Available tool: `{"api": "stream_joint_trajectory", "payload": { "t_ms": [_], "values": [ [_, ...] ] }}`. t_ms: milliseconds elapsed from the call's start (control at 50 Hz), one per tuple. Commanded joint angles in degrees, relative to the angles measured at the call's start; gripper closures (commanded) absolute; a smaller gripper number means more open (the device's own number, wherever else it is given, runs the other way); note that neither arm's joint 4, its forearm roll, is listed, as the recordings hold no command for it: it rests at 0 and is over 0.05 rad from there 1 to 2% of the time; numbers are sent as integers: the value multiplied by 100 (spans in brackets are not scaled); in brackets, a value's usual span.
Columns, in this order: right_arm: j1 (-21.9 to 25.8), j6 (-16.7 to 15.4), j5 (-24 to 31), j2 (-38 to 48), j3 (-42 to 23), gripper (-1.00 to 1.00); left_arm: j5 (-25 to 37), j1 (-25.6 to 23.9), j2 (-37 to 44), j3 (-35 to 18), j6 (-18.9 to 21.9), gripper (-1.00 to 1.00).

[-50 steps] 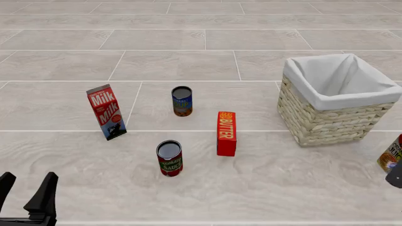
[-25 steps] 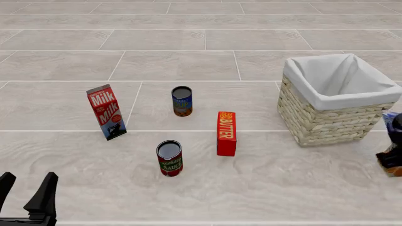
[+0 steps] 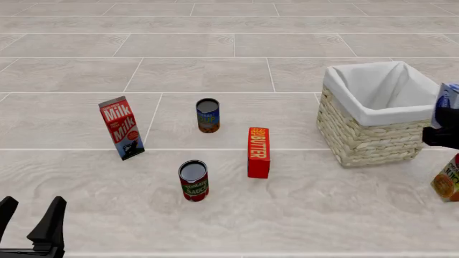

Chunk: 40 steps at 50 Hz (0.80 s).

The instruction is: Pick the cream cheese and place it in the basket.

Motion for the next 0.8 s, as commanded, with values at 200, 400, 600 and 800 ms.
{"api": "stream_joint_trajectory", "payload": {
  "t_ms": [200, 400, 600, 800],
  "values": [
    [381, 427, -177, 151, -672, 100, 0, 0, 0, 0, -2, -100],
    [520, 618, -28, 466, -1219, 100, 0, 0, 0, 0, -1, -100],
    [609, 893, -9, 963, -1820, 100, 0, 0, 0, 0, 1, -100],
    [508, 1028, -154, 1702, -2287, 100, 0, 0, 0, 0, 1, -100]
  ]
}}
